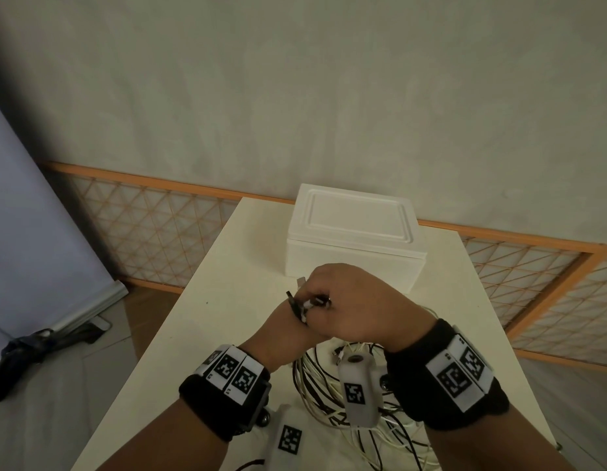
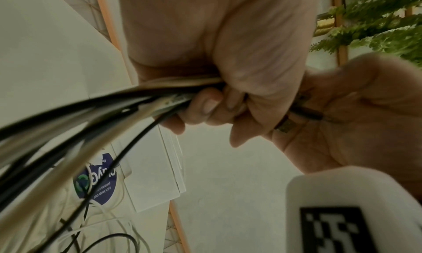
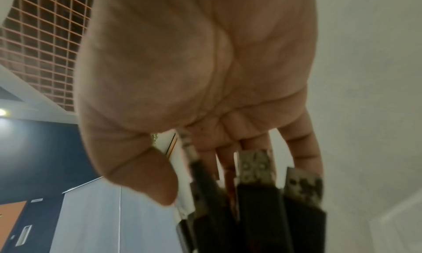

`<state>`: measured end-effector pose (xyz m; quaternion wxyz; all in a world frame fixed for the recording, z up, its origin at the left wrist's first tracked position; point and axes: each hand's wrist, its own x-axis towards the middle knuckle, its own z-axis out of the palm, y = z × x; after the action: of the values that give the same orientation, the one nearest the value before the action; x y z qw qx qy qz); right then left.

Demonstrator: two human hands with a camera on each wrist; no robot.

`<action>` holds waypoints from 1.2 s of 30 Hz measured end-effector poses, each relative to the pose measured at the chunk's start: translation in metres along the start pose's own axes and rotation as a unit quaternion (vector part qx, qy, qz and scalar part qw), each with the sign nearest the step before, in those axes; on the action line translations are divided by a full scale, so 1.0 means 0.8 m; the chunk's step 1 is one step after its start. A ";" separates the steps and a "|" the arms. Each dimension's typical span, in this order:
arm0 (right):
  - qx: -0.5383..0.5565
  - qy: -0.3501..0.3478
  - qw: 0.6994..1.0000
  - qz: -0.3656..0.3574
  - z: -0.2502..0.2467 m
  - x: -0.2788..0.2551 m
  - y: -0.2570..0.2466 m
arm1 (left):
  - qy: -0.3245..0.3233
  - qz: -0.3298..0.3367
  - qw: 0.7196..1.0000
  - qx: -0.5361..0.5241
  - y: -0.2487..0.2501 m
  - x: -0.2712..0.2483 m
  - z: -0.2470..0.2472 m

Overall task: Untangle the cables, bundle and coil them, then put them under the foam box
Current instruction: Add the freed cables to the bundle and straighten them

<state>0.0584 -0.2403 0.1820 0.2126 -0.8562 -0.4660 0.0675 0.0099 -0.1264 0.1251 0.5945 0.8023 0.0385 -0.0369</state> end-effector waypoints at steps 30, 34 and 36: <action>0.402 0.121 0.904 0.084 0.054 -0.001 0.044 | 0.099 0.046 0.974 -0.196 -0.038 0.029 -0.015; 0.431 0.095 0.891 0.101 0.083 0.006 0.033 | 0.135 0.046 0.957 -0.252 -0.047 0.036 -0.001; 0.494 0.104 0.857 0.104 0.091 0.009 0.030 | 0.142 0.047 0.953 -0.263 -0.050 0.039 0.001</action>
<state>0.0581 -0.2242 0.1070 0.6462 -0.6846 -0.2546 0.2211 0.0364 -0.1153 0.0838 0.7736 0.6158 0.0931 0.1170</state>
